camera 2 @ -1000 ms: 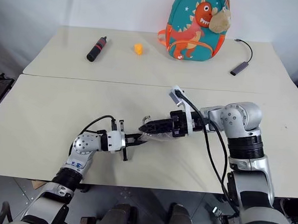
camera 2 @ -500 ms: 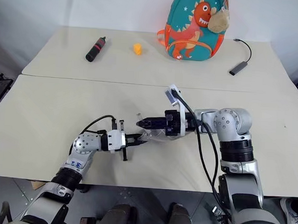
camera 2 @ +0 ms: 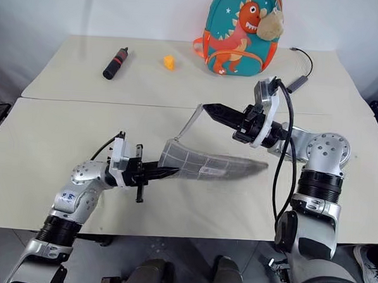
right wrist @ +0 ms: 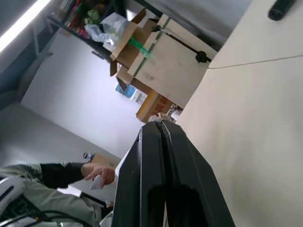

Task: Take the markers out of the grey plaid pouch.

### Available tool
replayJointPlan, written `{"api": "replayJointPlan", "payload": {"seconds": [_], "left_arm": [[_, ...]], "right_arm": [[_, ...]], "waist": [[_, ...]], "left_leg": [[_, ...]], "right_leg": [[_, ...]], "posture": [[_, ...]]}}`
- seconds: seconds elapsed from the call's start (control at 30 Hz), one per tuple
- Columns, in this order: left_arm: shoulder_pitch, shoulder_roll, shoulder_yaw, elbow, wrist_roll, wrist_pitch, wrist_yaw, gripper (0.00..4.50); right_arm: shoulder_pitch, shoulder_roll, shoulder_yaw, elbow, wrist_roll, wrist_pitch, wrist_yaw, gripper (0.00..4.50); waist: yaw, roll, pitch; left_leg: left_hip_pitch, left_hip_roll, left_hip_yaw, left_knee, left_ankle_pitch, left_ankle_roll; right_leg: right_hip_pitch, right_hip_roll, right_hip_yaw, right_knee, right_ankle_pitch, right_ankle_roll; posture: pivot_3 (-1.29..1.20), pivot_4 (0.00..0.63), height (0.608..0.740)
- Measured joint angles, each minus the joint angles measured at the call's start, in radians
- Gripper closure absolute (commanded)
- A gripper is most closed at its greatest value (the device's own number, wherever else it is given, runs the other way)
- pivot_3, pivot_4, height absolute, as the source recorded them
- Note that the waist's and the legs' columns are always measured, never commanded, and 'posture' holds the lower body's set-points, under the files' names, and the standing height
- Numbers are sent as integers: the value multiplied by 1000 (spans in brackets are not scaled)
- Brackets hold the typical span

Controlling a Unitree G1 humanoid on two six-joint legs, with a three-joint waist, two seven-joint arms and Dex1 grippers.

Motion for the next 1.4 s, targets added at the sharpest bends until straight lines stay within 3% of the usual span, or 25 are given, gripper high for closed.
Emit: {"api": "replayJointPlan", "payload": {"seconds": [0.3,0.47,0.63,0.73,0.83,0.93,1.1,1.2,1.27,1.4], "left_arm": [[-8,-30,9,-3,-18,57,17,4500],[46,-27,73,56,-41,125,27,4500],[22,-49,113,23,-111,238,55,4500],[26,-43,117,20,-82,198,55,4500],[28,-40,89,27,48,3,47,4500],[11,-51,54,62,160,-210,31,4500],[-46,-119,21,150,257,-424,52,4500],[-78,-153,-13,224,323,-551,74,4500],[-90,-171,-29,277,360,-625,94,4500],[-97,-190,-62,345,412,-727,114,4500]], "right_arm": [[60,-44,-25,5,89,-1,-109,4422],[76,-126,-240,-41,164,-164,-141,4422],[151,-110,-228,-98,228,-166,-155,4422],[191,-132,-175,-149,212,-170,-144,4422],[192,-164,-102,-155,207,-122,-151,3828],[186,-215,-34,-171,213,-69,-86,2815],[196,-406,97,-212,80,-83,132,1082],[285,-600,186,-179,-61,-158,345,90],[335,-696,232,-134,-163,-234,478,33],[367,-728,294,-98,-280,-343,612,33]], "waist": [[2,0,0],[5,2,1],[2,2,1],[3,2,1],[4,2,1],[12,2,1],[33,1,1],[44,1,1],[42,1,1],[25,1,1]], "left_leg": [[0,0,1,0,0,0],[0,1,2,0,-1,1],[1,1,3,0,0,1],[1,1,3,0,0,1],[1,1,4,0,-1,1],[0,1,4,0,-1,1],[-1,0,4,0,-2,4],[-2,-3,5,1,-4,6],[-2,-4,6,1,-5,8],[-2,-3,7,1,-4,8]], "right_leg": [[0,0,0,0,0,0],[0,1,0,-1,0,0],[0,1,2,-1,0,0],[0,1,2,-1,0,0],[0,1,2,-1,0,0],[0,0,2,-2,0,0],[1,0,2,-7,2,3],[2,-1,1,-11,3,5],[2,-2,2,-12,4,7],[2,-2,2,-12,4,7]], "posture": [[0,150,740],[0,150,740],[0,150,740],[0,150,740],[0,150,740],[0,150,740],[0,150,740],[0,150,740],[0,150,740],[0,150,740]]}}
